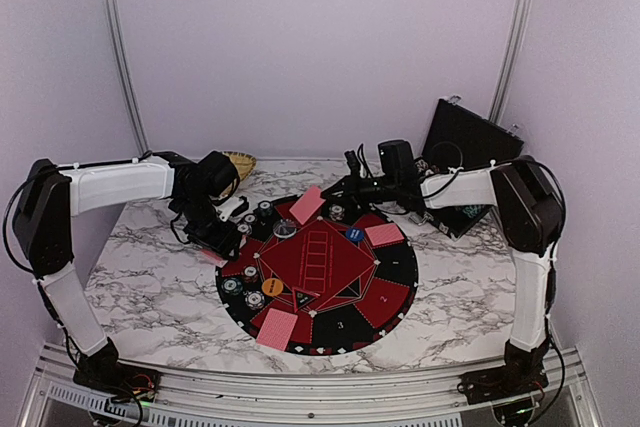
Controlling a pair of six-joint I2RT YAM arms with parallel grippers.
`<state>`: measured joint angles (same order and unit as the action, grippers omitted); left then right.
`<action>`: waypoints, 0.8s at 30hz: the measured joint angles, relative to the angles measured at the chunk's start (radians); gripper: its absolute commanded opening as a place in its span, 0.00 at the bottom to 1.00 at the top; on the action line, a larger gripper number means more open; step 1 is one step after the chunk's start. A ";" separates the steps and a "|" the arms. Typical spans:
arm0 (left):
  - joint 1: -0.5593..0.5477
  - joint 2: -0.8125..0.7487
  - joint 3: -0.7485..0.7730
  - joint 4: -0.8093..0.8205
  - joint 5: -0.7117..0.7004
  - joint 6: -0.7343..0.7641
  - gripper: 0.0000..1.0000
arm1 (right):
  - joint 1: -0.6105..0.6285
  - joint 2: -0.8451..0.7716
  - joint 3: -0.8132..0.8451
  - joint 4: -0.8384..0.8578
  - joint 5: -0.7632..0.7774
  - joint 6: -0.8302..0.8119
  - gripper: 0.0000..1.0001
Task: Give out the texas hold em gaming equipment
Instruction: Distribute the poker card in the dealer area.
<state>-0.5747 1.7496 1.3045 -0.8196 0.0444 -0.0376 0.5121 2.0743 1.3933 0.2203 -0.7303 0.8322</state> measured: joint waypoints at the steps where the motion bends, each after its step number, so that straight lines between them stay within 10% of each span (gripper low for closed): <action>1: 0.000 0.000 0.000 0.000 0.000 0.000 0.30 | 0.000 0.002 0.004 0.000 0.000 0.000 0.00; 24: 0.009 -0.011 -0.018 0.002 -0.001 -0.005 0.30 | -0.001 0.068 0.119 -0.040 0.003 -0.026 0.00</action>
<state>-0.5659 1.7382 1.2869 -0.8181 0.0433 -0.0429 0.5110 2.1426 1.5124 0.1806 -0.7273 0.8059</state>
